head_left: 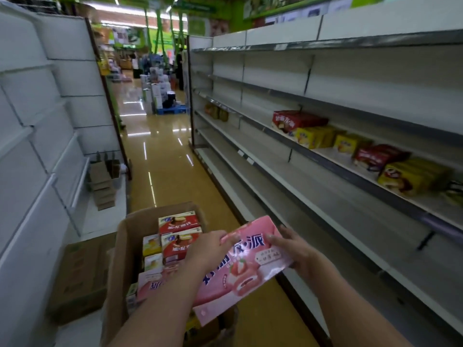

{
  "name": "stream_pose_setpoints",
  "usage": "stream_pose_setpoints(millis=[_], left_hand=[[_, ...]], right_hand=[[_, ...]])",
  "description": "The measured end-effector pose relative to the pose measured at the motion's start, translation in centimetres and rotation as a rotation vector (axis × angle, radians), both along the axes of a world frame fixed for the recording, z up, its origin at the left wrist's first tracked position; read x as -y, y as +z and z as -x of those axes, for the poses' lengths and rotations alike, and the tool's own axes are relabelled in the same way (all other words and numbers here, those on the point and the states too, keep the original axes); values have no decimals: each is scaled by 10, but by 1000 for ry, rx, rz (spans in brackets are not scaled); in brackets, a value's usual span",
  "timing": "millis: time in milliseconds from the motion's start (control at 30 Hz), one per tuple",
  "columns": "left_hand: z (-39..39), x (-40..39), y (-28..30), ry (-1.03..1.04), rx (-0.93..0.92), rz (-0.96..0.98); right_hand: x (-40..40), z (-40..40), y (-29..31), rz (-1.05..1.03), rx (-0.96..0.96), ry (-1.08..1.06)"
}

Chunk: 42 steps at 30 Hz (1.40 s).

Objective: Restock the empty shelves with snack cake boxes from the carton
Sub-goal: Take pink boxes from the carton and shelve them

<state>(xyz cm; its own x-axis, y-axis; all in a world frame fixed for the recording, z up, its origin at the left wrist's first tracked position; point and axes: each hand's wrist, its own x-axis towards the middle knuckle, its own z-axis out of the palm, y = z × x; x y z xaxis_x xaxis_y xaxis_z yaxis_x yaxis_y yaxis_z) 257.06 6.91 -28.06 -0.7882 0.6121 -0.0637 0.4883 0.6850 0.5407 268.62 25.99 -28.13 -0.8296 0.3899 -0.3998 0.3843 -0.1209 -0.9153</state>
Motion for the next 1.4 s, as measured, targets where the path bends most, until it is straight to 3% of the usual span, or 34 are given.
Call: stream_pose_setpoints(millis=[200, 333, 400, 500, 633, 800, 1000, 1133, 1400], left_hand=[[-53, -50, 4, -91, -24, -51], [-88, -77, -2, 119, -162, -149], [-110, -89, 0, 210, 4, -256], [-145, -123, -1, 90, 510, -371], [-201, -164, 5, -172, 702, -350], [-257, -207, 8, -371, 728, -345], [-314, -252, 13, -627, 690, -391], [-348, -282, 7, -720, 497, -304], [-427, -311, 26, -821, 469, -299]], right_hand=[[-22, -80, -7, 75, -121, -181], [-43, -147, -14, 158, -197, -401], [-56, -187, -18, 236, -256, -505], [-71, -238, -15, 282, -288, -668], [-79, -304, -4, 255, -323, -863], [-82, -376, 10, 156, -321, -1096], [-54, -443, 40, -112, -263, -1257], [-44, -478, 51, -202, -216, -1311], [-45, -532, 54, -241, -121, -1454]])
